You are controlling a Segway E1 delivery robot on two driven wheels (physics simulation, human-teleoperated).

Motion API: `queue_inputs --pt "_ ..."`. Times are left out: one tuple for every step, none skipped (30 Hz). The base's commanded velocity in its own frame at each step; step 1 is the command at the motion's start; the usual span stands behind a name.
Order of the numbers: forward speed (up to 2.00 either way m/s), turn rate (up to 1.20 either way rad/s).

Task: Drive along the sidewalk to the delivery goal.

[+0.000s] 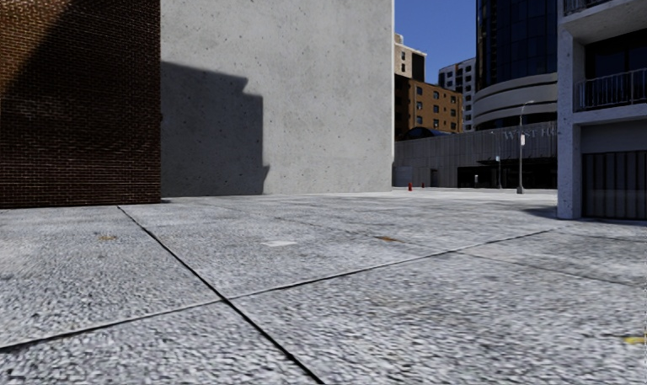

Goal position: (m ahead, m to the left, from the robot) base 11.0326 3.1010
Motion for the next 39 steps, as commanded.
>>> queue_inputs --pt "2.0 0.17" --pt "2.0 0.17" --pt "2.0 0.17" --pt "2.0 0.17" --pt "2.0 0.17" --pt "2.0 0.17" --pt "2.0 0.17" --pt "2.0 0.17" --pt "2.0 0.17" --pt "2.0 0.17" --pt "2.0 0.17" --pt "2.0 0.17" --pt "2.0 0.17" --pt "2.0 0.17" --pt "2.0 0.16" --pt "2.0 0.16" --pt "2.0 0.16" --pt "2.0 0.15" --pt "2.0 0.14" --pt "2.0 0.13" --pt "2.0 0.13" --pt "2.0 0.13" --pt "2.0 0.13" --pt "2.0 0.13" --pt "2.0 0.13" --pt "2.0 0.13" --pt "2.0 0.13" --pt "2.0 0.13" --pt "2.0 0.13" --pt "2.0 0.1" --pt "2.0 0.08" --pt "2.0 0.08" --pt "2.0 0.08" --pt "2.0 0.08" --pt "2.0 0.08" --pt "2.0 0.08" --pt "2.0 0.08" --pt "2.0 0.07" --pt "2.0 0.07"
